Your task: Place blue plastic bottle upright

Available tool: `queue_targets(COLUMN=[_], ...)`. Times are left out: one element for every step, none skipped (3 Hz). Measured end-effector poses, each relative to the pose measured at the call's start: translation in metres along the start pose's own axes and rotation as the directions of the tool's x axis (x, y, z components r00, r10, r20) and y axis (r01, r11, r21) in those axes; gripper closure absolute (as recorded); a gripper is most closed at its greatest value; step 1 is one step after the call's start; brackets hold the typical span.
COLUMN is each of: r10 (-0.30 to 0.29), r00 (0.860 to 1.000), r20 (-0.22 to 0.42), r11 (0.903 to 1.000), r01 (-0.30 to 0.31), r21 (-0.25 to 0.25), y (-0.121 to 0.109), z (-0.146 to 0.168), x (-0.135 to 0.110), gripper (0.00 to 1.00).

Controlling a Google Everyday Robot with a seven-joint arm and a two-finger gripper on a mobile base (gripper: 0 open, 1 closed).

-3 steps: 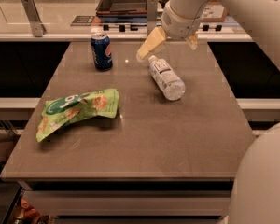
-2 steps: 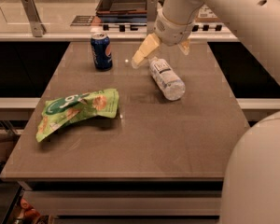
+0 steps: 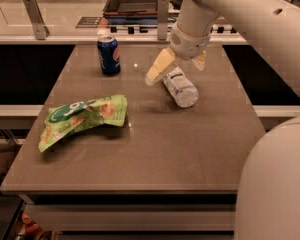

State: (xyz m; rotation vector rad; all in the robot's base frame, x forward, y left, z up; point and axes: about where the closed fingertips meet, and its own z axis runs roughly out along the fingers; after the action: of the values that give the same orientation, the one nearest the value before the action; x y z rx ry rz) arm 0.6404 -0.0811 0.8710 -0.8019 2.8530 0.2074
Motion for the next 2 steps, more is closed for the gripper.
queue_targets(r10=[0.007,0.02], r00=[0.999,0.998], r20=[-0.035,-0.064], r11=[0.9999,0.9995], r01=[-0.008,-0.022], r21=[-0.015,-0.022], y=[-0.005,-0.014], z=[0.01,0.019], x=[0.016,0.026], gripper=[0.0,0.0])
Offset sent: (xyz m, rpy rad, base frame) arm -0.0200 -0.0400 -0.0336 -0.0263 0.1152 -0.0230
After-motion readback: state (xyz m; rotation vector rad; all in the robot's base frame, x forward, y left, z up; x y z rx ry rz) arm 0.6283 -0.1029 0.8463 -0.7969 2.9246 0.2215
